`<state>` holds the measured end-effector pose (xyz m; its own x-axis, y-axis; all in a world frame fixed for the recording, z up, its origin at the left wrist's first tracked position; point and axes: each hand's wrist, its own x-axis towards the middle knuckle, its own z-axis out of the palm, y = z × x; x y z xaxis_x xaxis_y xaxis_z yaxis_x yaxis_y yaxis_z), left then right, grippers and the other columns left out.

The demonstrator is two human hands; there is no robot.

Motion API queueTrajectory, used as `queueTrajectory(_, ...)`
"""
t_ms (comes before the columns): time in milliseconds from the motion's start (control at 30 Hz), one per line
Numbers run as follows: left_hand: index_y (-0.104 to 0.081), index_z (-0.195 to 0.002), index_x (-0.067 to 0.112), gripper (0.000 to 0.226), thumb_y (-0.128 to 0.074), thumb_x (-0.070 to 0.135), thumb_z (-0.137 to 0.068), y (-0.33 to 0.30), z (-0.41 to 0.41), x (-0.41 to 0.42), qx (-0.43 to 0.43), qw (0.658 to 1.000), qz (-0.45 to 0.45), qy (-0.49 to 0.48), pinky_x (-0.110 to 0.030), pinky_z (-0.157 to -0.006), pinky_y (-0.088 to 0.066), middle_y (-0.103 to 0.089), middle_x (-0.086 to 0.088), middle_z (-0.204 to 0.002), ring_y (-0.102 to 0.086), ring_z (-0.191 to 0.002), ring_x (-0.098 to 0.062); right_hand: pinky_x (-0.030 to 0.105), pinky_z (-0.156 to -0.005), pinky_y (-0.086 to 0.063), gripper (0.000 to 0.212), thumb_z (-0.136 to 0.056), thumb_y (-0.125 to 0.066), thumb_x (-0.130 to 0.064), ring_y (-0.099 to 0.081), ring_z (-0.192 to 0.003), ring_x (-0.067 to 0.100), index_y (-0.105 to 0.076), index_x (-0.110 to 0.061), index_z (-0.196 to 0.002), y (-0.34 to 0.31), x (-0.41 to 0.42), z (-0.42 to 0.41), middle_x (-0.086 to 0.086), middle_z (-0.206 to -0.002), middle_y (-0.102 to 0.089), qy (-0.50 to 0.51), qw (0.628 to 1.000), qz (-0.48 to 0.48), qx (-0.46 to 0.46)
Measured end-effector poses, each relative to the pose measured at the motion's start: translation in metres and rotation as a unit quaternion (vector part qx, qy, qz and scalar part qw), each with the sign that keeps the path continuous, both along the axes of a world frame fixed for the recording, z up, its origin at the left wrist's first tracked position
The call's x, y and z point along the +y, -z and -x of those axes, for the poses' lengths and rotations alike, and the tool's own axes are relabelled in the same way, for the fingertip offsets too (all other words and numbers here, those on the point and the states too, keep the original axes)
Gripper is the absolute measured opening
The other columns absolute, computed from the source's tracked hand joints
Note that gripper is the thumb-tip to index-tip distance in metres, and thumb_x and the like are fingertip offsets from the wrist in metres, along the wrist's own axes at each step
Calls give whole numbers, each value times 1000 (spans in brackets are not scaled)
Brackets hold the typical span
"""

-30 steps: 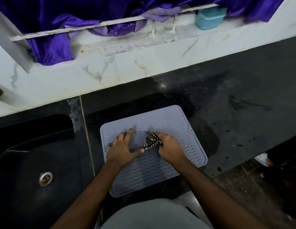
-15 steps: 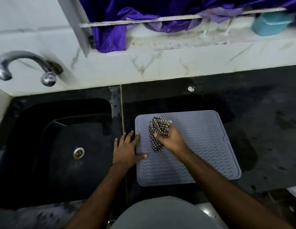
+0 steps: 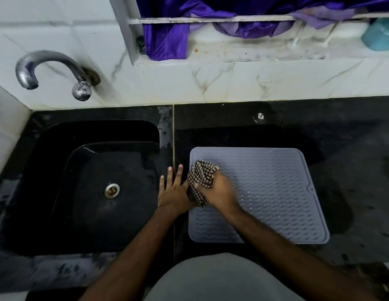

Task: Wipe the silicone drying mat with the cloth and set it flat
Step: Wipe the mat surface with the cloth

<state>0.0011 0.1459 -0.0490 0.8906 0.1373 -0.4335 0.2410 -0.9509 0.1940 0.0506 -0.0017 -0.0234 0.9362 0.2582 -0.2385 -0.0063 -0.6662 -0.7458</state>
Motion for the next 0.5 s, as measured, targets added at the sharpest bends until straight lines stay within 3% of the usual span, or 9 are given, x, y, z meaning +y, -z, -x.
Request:
queueTrajectory(67, 6, -158, 40, 109, -52, 83, -76, 1, 0, 0, 10, 1000, 3, 5, -55, -122, 11, 25, 3, -166, 27, -150, -30, 32, -98, -47, 56, -81, -76, -35, -60, -115, 22, -55, -14, -129, 9, 5, 1, 3, -123, -66, 2, 1000, -3, -13)
queueTrajectory(167, 9, -158, 38, 111, -50, 85, -77, 0, -2, 0, 29, 999, 4, 13, -54, -120, 16, 30, 1, -164, 32, -148, -30, 36, -94, -43, 50, -85, -67, -37, -51, -113, 23, -53, -16, -128, 17, 8, -2, -1, -120, -62, -50, 988, 110, -99)
queueTrajectory(333, 12, -158, 38, 112, -52, 82, -78, -1, -6, -1, 81, 997, 6, -9, -55, -118, 19, 40, 7, -158, 38, -145, -30, 40, -90, -45, 43, -81, -57, -14, -52, -108, 28, -49, -14, -123, 10, 18, 5, 8, -116, -57, -118, 949, 230, -180)
queueTrajectory(400, 19, -156, 39, 115, -53, 82, -78, -3, -8, -7, 105, 994, -31, -26, -58, -117, 21, 41, 8, -157, 39, -144, -30, 40, -87, -44, 38, -81, -59, -16, -53, -105, 28, -51, -17, -119, 9, 20, 6, 7, -112, -57, -142, 935, 252, -206)
queueTrajectory(500, 18, -157, 33, 113, -53, 79, -81, -15, -19, -24, 155, 982, -100, -27, -65, -110, 24, 40, -2, -158, 39, -144, -34, 40, -90, -41, 39, -82, -64, -20, -51, -110, 27, -49, -20, -118, 4, 13, -7, 5, -117, -58, -131, 937, 271, -175)
